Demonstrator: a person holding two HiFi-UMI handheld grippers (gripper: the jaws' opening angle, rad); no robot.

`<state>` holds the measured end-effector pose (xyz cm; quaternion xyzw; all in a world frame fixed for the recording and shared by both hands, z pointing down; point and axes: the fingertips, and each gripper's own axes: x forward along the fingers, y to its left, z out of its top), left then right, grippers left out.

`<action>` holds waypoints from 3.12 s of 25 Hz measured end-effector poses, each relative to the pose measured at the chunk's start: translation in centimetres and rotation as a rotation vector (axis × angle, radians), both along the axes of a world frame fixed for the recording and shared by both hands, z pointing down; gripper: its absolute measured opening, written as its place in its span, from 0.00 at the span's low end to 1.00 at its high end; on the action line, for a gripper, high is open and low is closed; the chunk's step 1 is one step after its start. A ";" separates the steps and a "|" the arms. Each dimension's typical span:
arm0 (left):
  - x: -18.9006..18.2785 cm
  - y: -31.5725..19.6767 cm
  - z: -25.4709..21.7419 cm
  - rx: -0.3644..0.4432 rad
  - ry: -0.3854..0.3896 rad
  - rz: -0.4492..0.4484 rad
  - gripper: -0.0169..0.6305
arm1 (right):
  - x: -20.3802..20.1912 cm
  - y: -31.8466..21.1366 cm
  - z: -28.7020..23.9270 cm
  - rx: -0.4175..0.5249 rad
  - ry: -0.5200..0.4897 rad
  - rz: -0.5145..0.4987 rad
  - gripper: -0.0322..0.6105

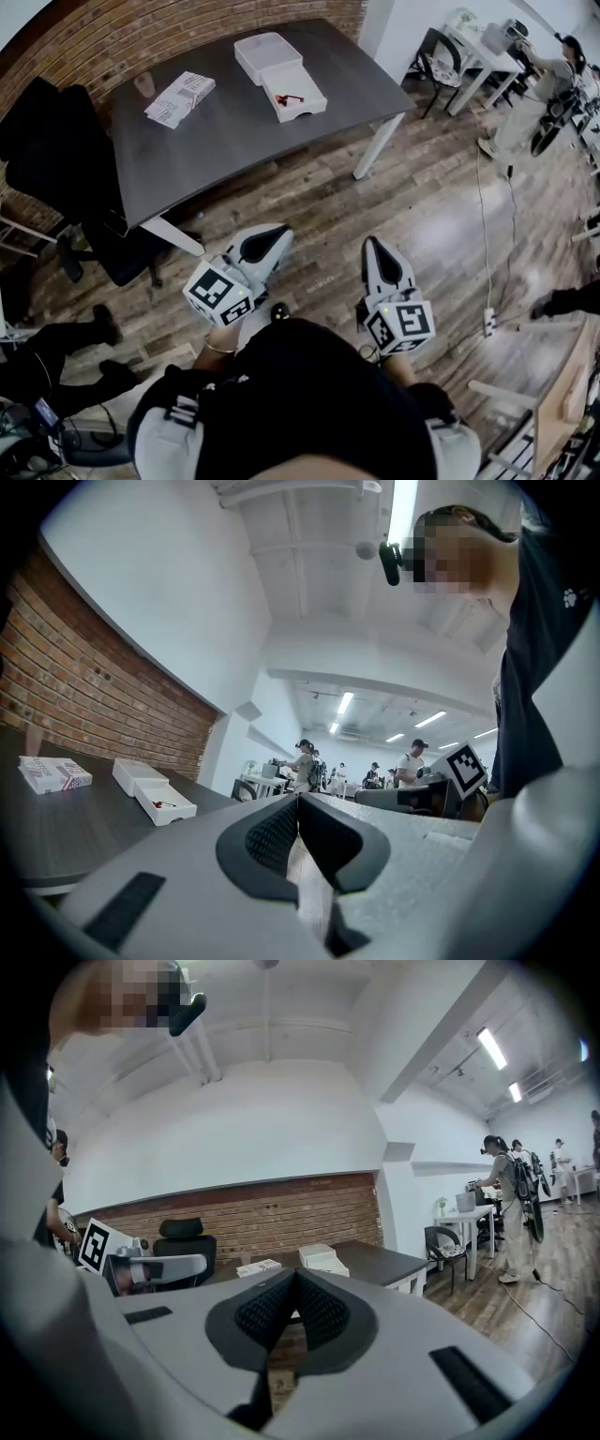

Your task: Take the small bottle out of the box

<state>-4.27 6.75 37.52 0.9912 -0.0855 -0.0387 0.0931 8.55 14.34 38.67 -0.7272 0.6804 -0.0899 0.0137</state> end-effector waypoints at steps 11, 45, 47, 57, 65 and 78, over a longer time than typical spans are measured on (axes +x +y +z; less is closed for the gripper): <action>-1.9 -6.0 1.1 -0.017 0.011 -0.040 0.03 | -1.0 -6.0 0.7 -0.006 -0.068 -0.019 0.05; 5.1 -27.9 0.5 -0.037 -0.077 -0.426 0.03 | 9.1 -35.8 2.1 -0.054 -0.192 -0.421 0.10; 5.9 -29.1 0.5 -0.044 -0.078 -0.441 0.03 | 9.9 -37.2 2.4 -0.070 -0.184 -0.440 0.10; 10.7 -35.0 0.7 -0.050 -0.064 -0.496 0.03 | 13.8 -43.7 5.6 -0.199 -0.038 -0.550 0.16; 11.6 -37.2 1.6 -0.062 -0.068 -0.570 0.03 | 14.1 -49.0 8.8 -0.290 0.150 -0.701 0.22; 6.9 -43.3 2.0 -0.079 -0.059 -0.633 0.03 | 9.9 -57.5 17.3 -0.546 0.371 -0.836 0.35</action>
